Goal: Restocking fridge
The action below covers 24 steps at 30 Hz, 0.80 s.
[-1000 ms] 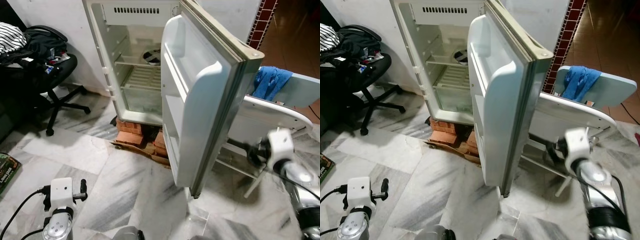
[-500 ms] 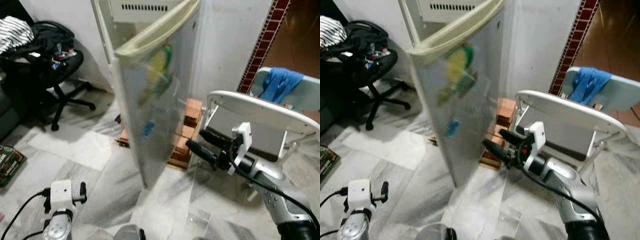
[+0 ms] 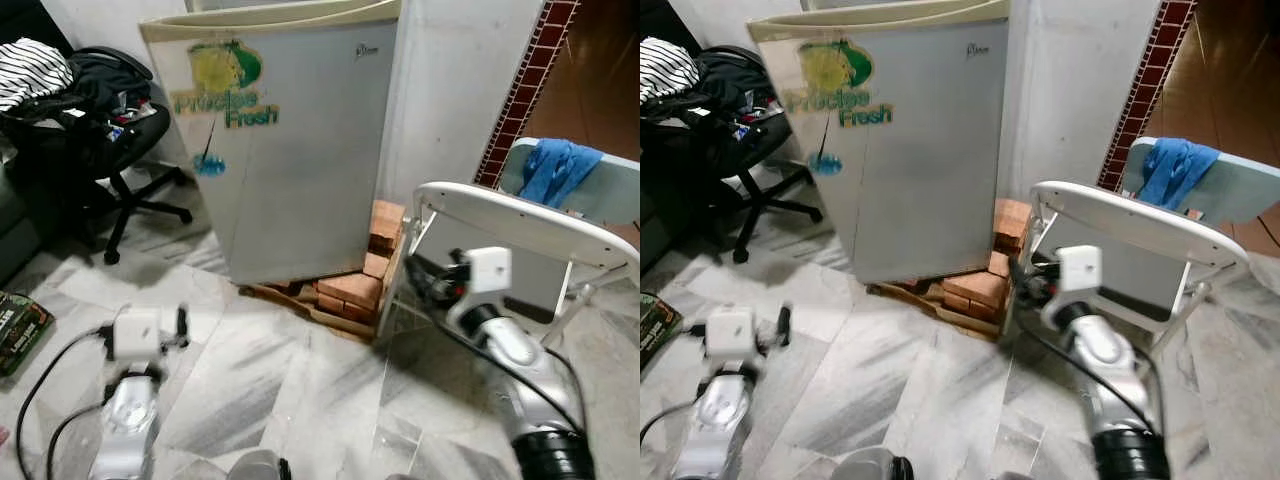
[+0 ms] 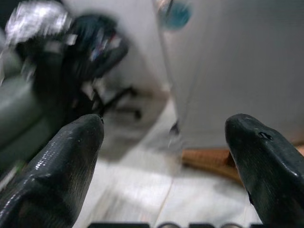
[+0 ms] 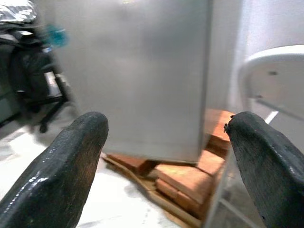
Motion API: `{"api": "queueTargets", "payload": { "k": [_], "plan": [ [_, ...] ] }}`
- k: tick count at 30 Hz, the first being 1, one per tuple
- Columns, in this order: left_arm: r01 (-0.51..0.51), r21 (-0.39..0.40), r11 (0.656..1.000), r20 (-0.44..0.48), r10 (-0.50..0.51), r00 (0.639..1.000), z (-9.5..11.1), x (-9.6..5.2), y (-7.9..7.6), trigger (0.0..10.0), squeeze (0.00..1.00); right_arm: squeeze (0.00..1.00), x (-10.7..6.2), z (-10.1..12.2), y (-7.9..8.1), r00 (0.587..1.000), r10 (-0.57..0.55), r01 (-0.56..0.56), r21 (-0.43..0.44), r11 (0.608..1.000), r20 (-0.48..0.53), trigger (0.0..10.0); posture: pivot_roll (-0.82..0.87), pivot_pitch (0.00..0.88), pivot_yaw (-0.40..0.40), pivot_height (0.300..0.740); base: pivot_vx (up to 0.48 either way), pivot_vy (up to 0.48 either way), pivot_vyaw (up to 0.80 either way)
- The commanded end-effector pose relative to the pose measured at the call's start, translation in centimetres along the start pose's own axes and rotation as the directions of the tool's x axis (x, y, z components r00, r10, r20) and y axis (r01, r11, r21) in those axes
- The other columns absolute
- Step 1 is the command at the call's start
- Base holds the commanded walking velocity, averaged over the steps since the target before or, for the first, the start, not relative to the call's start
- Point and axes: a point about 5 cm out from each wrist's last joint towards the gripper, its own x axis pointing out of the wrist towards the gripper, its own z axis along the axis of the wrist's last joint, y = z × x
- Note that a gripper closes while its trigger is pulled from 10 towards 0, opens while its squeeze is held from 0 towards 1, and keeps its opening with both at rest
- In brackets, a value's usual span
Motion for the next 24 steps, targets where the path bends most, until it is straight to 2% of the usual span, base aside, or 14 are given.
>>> {"api": "queueTargets", "payload": {
  "k": [1,6,7,10,13,18,21,22,24],
  "plan": [
    [-0.014,0.012,1.0,0.061,0.013,0.998,2.2,0.7,-0.4,10.0,0.0,0.0,0.1,0.1,1.5,0.999,0.046,-0.045,-0.039,0.998,0.014,10.0,0.0,0.0,0.06,0.74,0.0,0.48,0.0],
    [0.021,0.002,1.0,0.112,-0.021,0.993,3.7,1.2,-1.7,10.0,0.0,0.0,0.4,0.3,2.4,0.997,0.078,-0.076,-0.058,0.995,0.027,10.0,-0.01,0.0,0.052,0.74,0.0,0.48,0.0],
    [0.035,-0.006,0.999,0.106,-0.034,0.994,3.6,1.3,-2.1,10.0,0.0,0.0,0.7,0.5,2.3,0.997,0.078,-0.077,-0.096,0.992,0.009,10.0,-0.02,0.0,0.061,0.74,0.0,0.48,0.0],
    [0.058,-0.008,0.998,0.083,-0.057,0.995,3.5,1.0,-2.5,10.0,0.0,0.0,1.0,0.3,2.0,0.998,0.057,-0.061,-0.13,0.99,-0.036,10.0,-0.04,0.0,0.075,0.74,0.0,0.48,0.0],
    [0.1,-0.011,0.995,0.073,-0.099,0.992,3.5,0.9,-3.2,10.0,0.0,0.0,0.3,0.3,1.4,0.997,0.064,-0.069,-0.157,0.985,-0.04,10.0,-0.05,0.0,0.088,0.74,0.0,0.48,0.0],
    [0.137,-0.011,0.991,0.067,-0.136,0.989,3.6,0.7,-3.6,10.0,0.0,0.0,-1.1,0.3,0.3,0.998,-0.057,0.055,-0.189,0.981,-0.002,10.0,-0.07,0.0,0.082,0.74,0.0,0.48,0.0],
    [0.126,-0.062,0.99,0.098,-0.119,0.988,4.1,0.5,-3.2,10.0,0.0,0.0,-1.4,0.4,0.3,0.995,-0.086,0.093,-0.191,0.977,0.048,10.0,-0.08,0.0,0.076,0.74,0.0,0.48,0.0],
    [0.101,-0.075,0.992,0.107,-0.093,0.99,4.5,0.5,-3.1,10.0,0.0,0.0,-1.5,0.2,0.1,0.983,-0.17,0.18,-0.165,0.97,0.075,10.0,-0.07,0.0,0.071,0.74,0.0,0.48,0.0],
    [0.091,-0.086,0.992,0.111,-0.081,0.991,4.7,0.4,-3.1,10.0,0.0,0.0,-1.7,-0.1,-0.1,0.964,-0.252,0.26,-0.108,0.96,0.082,10.0,-0.06,0.0,0.066,0.74,0.0,0.48,0.0]
  ]
}}
